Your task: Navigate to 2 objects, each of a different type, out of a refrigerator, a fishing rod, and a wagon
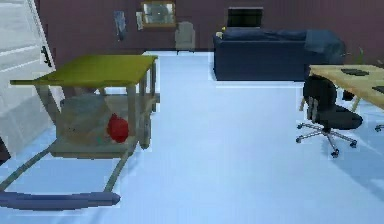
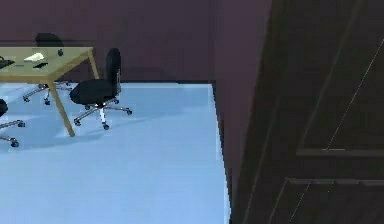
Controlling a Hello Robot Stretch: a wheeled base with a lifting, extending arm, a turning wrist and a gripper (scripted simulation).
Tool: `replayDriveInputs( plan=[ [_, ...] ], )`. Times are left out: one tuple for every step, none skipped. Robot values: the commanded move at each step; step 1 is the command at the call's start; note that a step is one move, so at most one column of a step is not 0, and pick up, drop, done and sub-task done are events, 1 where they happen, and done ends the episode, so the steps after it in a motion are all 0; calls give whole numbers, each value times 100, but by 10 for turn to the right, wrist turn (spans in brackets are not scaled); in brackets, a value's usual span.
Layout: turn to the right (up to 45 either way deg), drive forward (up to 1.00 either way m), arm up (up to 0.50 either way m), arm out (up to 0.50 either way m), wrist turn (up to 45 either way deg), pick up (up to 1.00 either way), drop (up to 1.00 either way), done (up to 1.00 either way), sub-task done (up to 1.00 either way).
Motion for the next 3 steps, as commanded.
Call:
replayDriveInputs(
  plan=[
    [150,0,0,0,0,0,0,0,0],
    [0,45,0,0,0,0,0,0,0],
    [-450,0,0,0,0,0,0,0,0]
  ],
)
